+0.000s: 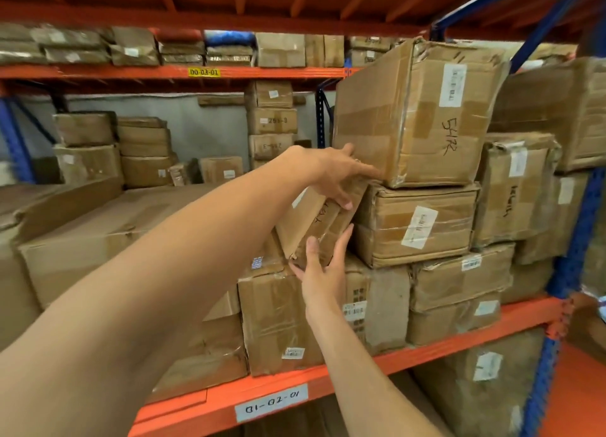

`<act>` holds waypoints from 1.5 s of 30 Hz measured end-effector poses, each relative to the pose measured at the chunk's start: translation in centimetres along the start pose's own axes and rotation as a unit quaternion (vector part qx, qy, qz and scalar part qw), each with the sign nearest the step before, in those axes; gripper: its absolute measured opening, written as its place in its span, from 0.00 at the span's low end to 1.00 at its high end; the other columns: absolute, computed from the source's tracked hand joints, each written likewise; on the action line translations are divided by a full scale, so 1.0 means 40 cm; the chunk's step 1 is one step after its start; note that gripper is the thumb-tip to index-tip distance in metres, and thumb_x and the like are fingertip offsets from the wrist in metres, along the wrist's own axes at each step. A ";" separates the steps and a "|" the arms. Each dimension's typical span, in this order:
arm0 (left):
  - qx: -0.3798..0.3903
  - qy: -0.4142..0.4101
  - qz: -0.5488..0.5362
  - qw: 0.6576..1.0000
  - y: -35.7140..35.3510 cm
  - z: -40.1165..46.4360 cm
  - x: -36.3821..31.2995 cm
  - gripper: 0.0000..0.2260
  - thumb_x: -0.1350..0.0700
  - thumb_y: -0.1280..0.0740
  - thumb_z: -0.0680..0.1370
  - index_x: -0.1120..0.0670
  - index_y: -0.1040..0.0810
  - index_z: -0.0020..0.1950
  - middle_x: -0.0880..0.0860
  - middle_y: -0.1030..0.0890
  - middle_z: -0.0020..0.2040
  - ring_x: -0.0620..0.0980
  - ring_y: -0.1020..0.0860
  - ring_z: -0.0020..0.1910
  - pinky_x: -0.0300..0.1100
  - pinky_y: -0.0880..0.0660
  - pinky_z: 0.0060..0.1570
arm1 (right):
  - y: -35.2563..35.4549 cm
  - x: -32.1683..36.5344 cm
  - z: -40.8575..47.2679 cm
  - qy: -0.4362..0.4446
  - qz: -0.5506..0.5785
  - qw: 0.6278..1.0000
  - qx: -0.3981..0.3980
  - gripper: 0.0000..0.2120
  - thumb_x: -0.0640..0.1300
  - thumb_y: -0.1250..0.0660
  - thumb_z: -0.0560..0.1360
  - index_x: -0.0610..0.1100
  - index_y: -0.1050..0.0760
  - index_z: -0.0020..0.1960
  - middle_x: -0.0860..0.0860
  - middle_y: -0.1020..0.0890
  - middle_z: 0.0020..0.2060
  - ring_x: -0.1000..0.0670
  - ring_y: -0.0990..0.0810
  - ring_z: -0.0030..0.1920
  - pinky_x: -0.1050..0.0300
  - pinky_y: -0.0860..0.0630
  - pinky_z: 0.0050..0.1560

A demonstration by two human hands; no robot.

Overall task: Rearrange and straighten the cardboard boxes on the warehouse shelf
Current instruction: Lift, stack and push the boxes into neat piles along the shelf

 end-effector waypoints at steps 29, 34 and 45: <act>-0.478 0.406 -0.434 0.647 -0.259 -1.130 0.537 0.16 0.47 0.24 0.75 0.49 0.23 0.59 0.56 0.18 0.54 0.47 0.16 0.44 0.45 0.18 0.36 | -0.724 0.145 -0.206 0.500 -0.635 0.452 0.377 0.28 0.44 0.42 0.87 0.69 0.42 0.80 0.47 0.30 0.77 0.38 0.17 0.57 0.43 0.20 0.54; -0.322 0.464 -0.065 0.823 -0.211 -1.150 0.546 0.23 0.38 0.34 0.79 0.46 0.24 0.72 0.57 0.26 0.66 0.60 0.21 0.58 0.56 0.23 0.56 | -0.730 0.122 -0.182 0.486 -0.635 0.454 0.394 0.27 0.47 0.41 0.87 0.69 0.43 0.80 0.49 0.34 0.79 0.39 0.18 0.60 0.40 0.20 0.57; -0.333 0.428 -0.124 0.831 -0.232 -1.140 0.580 0.24 0.39 0.33 0.78 0.47 0.25 0.72 0.56 0.18 0.63 0.59 0.20 0.59 0.57 0.23 0.56 | -0.724 0.069 -0.169 0.386 -0.658 0.504 0.405 0.27 0.45 0.47 0.89 0.72 0.43 0.80 0.50 0.44 0.83 0.36 0.28 0.69 0.42 0.28 0.67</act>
Point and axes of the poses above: each hand's wrist, its own z-axis towards the middle knuckle, its own y-axis out of the back of the hand, x = y × z, the point moved 9 cm from there along z, towards the middle knuckle
